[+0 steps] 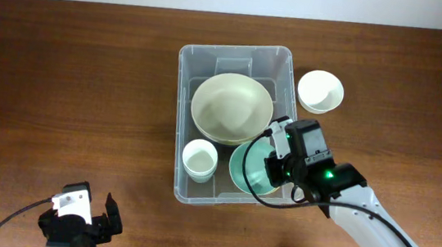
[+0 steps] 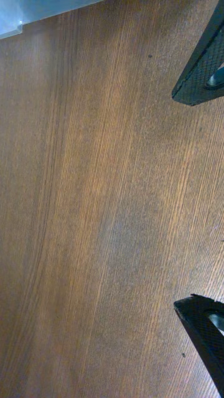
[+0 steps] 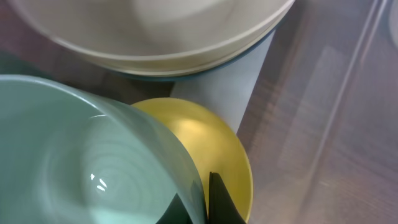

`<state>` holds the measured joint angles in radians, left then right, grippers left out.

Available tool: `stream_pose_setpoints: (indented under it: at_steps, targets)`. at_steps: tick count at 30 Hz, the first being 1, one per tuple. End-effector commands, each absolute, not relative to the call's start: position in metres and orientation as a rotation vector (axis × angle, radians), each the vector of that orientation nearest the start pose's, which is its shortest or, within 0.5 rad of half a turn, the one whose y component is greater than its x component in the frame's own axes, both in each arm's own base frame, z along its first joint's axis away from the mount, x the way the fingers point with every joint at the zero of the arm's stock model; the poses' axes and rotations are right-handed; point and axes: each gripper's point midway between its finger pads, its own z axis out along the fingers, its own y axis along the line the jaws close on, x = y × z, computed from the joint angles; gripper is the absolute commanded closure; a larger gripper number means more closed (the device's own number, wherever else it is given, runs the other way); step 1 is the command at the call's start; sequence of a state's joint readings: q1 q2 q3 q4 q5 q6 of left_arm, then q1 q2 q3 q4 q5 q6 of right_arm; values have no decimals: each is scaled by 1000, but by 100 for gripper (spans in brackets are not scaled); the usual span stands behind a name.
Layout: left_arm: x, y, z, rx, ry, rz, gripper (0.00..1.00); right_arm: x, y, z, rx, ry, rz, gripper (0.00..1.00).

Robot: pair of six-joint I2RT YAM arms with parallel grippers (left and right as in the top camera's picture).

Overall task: Pack container
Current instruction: 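Lower the mint bowl onto the yellow bowl in the container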

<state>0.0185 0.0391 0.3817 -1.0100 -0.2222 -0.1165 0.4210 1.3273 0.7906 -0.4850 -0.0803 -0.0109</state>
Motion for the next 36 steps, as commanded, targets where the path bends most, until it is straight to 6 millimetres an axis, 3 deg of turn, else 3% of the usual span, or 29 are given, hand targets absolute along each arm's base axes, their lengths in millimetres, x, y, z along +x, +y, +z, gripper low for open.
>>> stream_pose_setpoints:
  at_steps: [1, 4, 5, 7, 8, 12, 14, 16, 19, 21, 22, 25, 29, 33, 36]
  targets:
    - [155, 43, 119, -280, 2190, 204, 0, 298, 143, 85, -596, 2542, 197, 60]
    - [155, 43, 119, -280, 2190, 204, 0, 312, 149, 110, -613, 2469, 199, 42]
    - [155, 43, 119, -280, 2190, 204, 0, 317, 151, 121, -607, 2445, 203, 40]
    - [155, 43, 119, -280, 2190, 204, 0, 334, 157, 160, -587, 2372, 206, 40]
    - [155, 43, 119, -280, 2190, 204, 0, 337, 158, 169, -583, 2357, 205, 40]
    - [155, 43, 119, -280, 2190, 204, 0, 355, 166, 238, -557, 2243, 225, 41]
    - [155, 43, 119, -280, 2189, 204, 0, 360, 157, 261, -519, 2221, 163, 41]
    - [155, 43, 119, -280, 2190, 204, 0, 360, 149, 270, -497, 2223, 114, 41]
    - [155, 43, 119, -280, 2190, 204, 0, 345, 154, 259, -548, 2293, 169, 47]
    - [155, 43, 119, -280, 2190, 204, 0, 330, 152, 238, -579, 2399, 181, 88]
    - [155, 43, 119, -280, 2190, 204, 0, 320, 149, 224, -564, 2482, 185, 96]
    - [155, 43, 119, -280, 2190, 204, 0, 302, 155, 203, -604, 2594, 262, 96]
    - [155, 43, 119, -280, 2190, 204, 0, 278, 189, 178, -821, 2643, 429, 96]
    - [155, 43, 119, -280, 2190, 204, 0, 274, 209, 166, -933, 2629, 430, 96]
    - [155, 43, 119, -280, 2190, 204, 0, 274, 210, 156, -942, 2662, 421, 96]
